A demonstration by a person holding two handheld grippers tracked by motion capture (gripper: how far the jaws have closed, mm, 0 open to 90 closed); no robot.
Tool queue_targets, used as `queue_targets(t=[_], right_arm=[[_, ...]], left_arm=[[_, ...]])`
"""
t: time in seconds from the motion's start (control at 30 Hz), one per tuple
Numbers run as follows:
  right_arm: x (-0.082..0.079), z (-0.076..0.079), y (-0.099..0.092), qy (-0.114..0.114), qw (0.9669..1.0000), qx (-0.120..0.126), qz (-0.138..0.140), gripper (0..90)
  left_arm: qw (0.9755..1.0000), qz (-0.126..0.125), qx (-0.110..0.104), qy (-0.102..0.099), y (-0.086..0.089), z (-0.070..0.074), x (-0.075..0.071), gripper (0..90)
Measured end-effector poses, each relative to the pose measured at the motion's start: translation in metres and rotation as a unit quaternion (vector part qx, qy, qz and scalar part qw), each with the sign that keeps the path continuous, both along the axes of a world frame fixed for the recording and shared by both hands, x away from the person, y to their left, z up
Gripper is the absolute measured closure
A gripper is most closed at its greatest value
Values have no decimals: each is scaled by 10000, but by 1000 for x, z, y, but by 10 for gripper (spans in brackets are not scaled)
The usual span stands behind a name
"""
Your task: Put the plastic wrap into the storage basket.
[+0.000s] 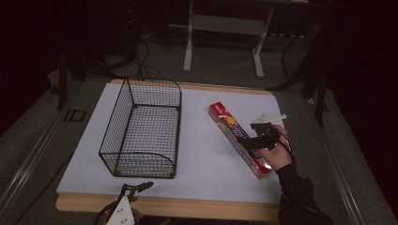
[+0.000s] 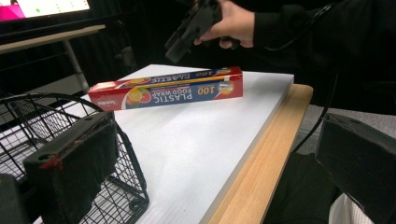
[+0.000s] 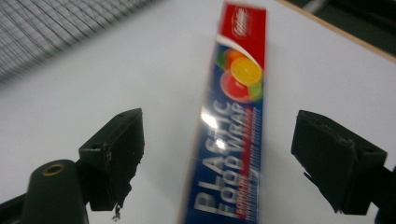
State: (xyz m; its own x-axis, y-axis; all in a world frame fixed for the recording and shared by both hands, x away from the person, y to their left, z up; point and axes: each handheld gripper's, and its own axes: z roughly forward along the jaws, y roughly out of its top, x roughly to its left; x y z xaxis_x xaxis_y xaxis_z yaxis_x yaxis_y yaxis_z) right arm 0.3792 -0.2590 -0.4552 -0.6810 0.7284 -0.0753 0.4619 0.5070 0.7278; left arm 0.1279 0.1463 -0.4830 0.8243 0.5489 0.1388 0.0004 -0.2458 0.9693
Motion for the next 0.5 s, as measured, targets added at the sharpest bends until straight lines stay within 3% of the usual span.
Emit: queue_targets(t=[0.03,0.07,0.1,0.17,0.2,0.27,0.33,0.37,0.4,0.43,0.47,0.5], right_arm=[[4,-3,-2,227,9996,169,-5,174],[9,-9,-2,220,9997,-47,-70,175],[12,-10,-3,419,9990,120,-63,174],[16,-14,0,427,9989,-159,-137,175],[18,-16,1,488,9987,-85,-138,175],[23,-19,4,576,9978,-288,-150,173],[30,-23,5,765,9967,-200,-179,174],[33,-24,5,763,9964,-319,-208,174],[35,-25,5,806,9960,-279,-261,174],[39,-27,6,1003,9944,-249,-213,173],[40,-28,8,923,9945,-437,-211,174],[42,-30,9,990,9936,-498,-214,173]], left_arm=[[10000,0,0,0,0,0,0,0],[10000,-4,6,-12,0,0,0,0],[10000,1,10,-2,0,0,0,0],[10000,-8,-2,11,0,0,0,1],[10000,-4,7,6,0,0,0,0],[10000,-10,11,8,0,0,0,0],[10000,-8,13,-11,0,0,-1,1],[10000,-15,2,-8,0,0,0,1],[10000,-14,5,10,0,0,0,0],[10000,-8,27,5,0,0,0,0],[10000,-16,29,3,0,0,0,1],[10000,-22,25,17,0,0,0,0]])
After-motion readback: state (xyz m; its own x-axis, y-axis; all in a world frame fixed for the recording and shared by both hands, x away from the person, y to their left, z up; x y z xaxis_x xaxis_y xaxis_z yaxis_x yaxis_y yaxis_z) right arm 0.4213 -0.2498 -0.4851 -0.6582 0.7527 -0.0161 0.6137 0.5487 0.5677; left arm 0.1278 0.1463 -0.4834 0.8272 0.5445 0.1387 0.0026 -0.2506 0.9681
